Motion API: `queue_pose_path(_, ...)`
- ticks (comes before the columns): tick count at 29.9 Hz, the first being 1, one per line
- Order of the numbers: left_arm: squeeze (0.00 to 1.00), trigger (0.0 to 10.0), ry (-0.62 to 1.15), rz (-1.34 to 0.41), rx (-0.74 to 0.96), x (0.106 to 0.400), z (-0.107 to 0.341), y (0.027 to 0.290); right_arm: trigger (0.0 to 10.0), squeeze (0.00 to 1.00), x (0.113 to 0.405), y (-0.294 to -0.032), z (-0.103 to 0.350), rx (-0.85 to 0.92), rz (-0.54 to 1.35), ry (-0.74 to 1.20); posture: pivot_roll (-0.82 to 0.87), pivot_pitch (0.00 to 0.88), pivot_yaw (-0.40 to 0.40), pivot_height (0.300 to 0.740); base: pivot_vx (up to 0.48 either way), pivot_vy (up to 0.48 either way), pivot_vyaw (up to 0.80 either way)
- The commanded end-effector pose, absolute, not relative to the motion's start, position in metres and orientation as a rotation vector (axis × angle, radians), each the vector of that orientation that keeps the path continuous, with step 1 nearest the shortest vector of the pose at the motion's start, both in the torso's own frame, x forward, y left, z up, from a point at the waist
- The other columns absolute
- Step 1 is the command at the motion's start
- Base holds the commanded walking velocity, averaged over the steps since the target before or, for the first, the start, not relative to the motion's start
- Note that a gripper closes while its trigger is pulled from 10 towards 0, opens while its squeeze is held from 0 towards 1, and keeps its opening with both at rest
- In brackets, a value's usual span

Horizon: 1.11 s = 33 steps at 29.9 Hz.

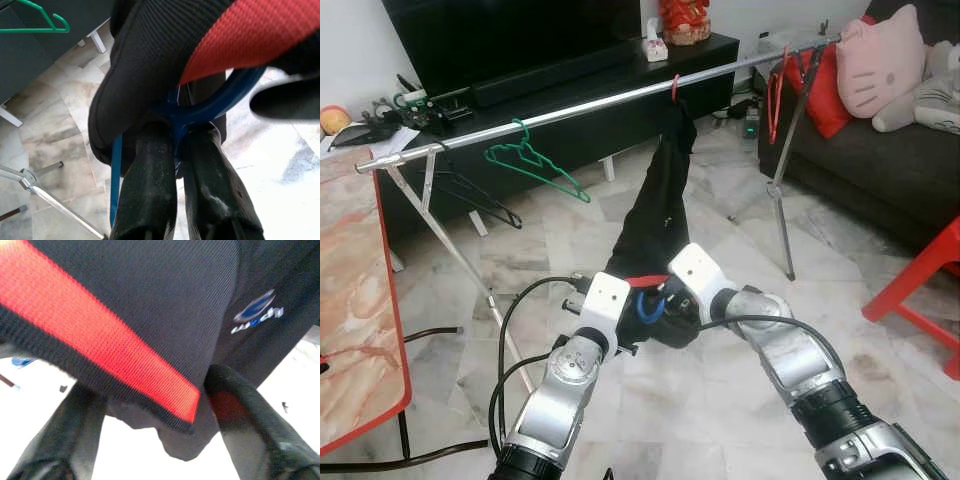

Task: Hang hanger

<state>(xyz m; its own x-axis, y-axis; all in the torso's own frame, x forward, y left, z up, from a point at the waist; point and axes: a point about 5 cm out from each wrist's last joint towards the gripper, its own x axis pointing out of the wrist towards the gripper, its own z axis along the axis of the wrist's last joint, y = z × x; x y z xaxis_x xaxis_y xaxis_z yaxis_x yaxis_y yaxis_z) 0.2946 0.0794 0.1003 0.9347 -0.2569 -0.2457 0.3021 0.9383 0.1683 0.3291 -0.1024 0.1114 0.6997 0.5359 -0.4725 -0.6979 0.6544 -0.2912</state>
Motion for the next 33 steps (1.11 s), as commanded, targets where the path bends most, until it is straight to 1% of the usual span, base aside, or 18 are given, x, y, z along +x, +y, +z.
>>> queue_pose_path(1,0.00,10.0,0.151,-0.190,0.201,0.304,0.115,0.097,10.0,1.00,0.322,-0.100,0.103,-0.500,0.761,0.404,-0.14,0.000,0.059,0.740,0.000,0.000,0.00)
queue_pose_path(5,0.00,10.0,0.153,-0.188,0.214,0.304,0.114,0.098,10.0,1.00,0.318,-0.103,0.098,-0.546,0.771,0.422,-0.14,0.000,0.058,0.740,0.000,0.000,0.00)
queue_pose_path(6,0.00,10.0,0.152,-0.183,0.223,0.304,0.114,0.100,10.0,1.00,0.322,-0.111,0.095,-0.557,0.684,0.435,-0.14,0.000,0.058,0.740,0.000,0.000,0.00)
queue_pose_path(7,0.00,10.0,0.152,-0.183,0.223,0.304,0.114,0.100,10.0,1.00,0.322,-0.111,0.095,-0.557,0.684,0.435,-0.14,0.000,0.058,0.740,0.000,0.000,0.00)
queue_pose_path(8,0.00,10.0,0.150,-0.181,0.225,0.304,0.114,0.101,10.0,1.00,0.329,-0.118,0.096,-0.546,0.590,0.420,-0.14,0.000,0.058,0.740,0.000,0.000,0.00)
queue_pose_path(11,0.00,10.0,0.146,-0.179,0.223,0.304,0.115,0.101,10.0,0.99,0.336,-0.124,0.102,-0.531,0.508,0.384,-0.14,0.000,0.060,0.740,0.000,0.000,0.00)
queue_pose_path(12,0.00,10.0,0.146,-0.179,0.223,0.304,0.115,0.101,10.0,0.99,0.336,-0.124,0.102,-0.531,0.508,0.384,-0.14,0.000,0.060,0.740,0.000,0.000,0.00)
queue_pose_path(13,0.00,10.0,0.144,-0.179,0.223,0.304,0.115,0.101,10.0,0.42,0.341,-0.127,0.108,-0.506,0.464,0.348,-0.14,0.000,0.061,0.740,0.000,0.000,0.00)
queue_pose_path(14,0.00,10.0,0.141,-0.182,0.223,0.304,0.116,0.101,10.0,0.15,0.346,-0.127,0.115,-0.469,0.427,0.314,-0.14,0.000,0.063,0.740,0.000,0.000,0.00)
queue_pose_path(15,0.00,10.0,0.138,-0.186,0.224,0.304,0.116,0.101,10.0,0.12,0.350,-0.127,0.120,-0.439,0.402,0.285,-0.14,0.000,0.063,0.740,0.000,0.000,0.00)
queue_pose_path(16,0.00,10.0,0.136,-0.189,0.224,0.304,0.117,0.101,10.0,0.00,0.351,-0.125,0.123,-0.414,0.397,0.269,-0.14,0.000,0.063,0.740,0.000,0.000,0.00)
queue_pose_path(20,0.00,10.0,0.126,-0.217,0.222,0.302,0.118,0.098,10.0,0.00,0.351,-0.112,0.124,-0.343,0.453,0.260,-0.14,0.000,0.064,0.740,0.000,0.000,0.00)
queue_pose_path(22,0.00,10.0,0.123,-0.225,0.221,0.302,0.119,0.096,10.0,0.00,0.349,-0.109,0.123,-0.347,0.480,0.258,-0.13,0.000,0.063,0.740,0.000,0.000,0.00)
queue_pose_path(24,0.00,10.0,0.115,-0.252,0.222,0.301,0.121,0.094,10.0,0.00,0.342,-0.099,0.115,-0.406,0.609,0.279,-0.13,0.000,0.064,0.740,0.000,0.000,0.00)
queue_pose_path(25,0.00,10.0,0.115,-0.252,0.222,0.301,0.121,0.094,10.0,0.00,0.342,-0.099,0.115,-0.406,0.609,0.279,-0.13,0.000,0.064,0.740,0.000,0.000,0.00)
queue_pose_path(29,0.00,10.0,0.110,-0.243,0.220,0.301,0.121,0.095,10.0,0.00,0.329,-0.094,0.099,-0.536,0.780,0.352,-0.14,0.000,0.065,0.740,0.000,0.000,0.00)
queue_pose_path(31,0.00,10.0,0.100,-0.235,0.213,0.301,0.123,0.096,10.0,0.00,0.327,-0.095,0.095,-0.582,0.797,0.364,-0.13,0.000,0.064,0.740,0.000,0.000,0.00)
queue_pose_path(33,0.00,10.0,0.090,-0.233,0.205,0.302,0.125,0.096,10.0,0.00,0.330,-0.097,0.095,-0.600,0.767,0.352,-0.13,0.000,0.064,0.740,0.000,0.000,0.00)
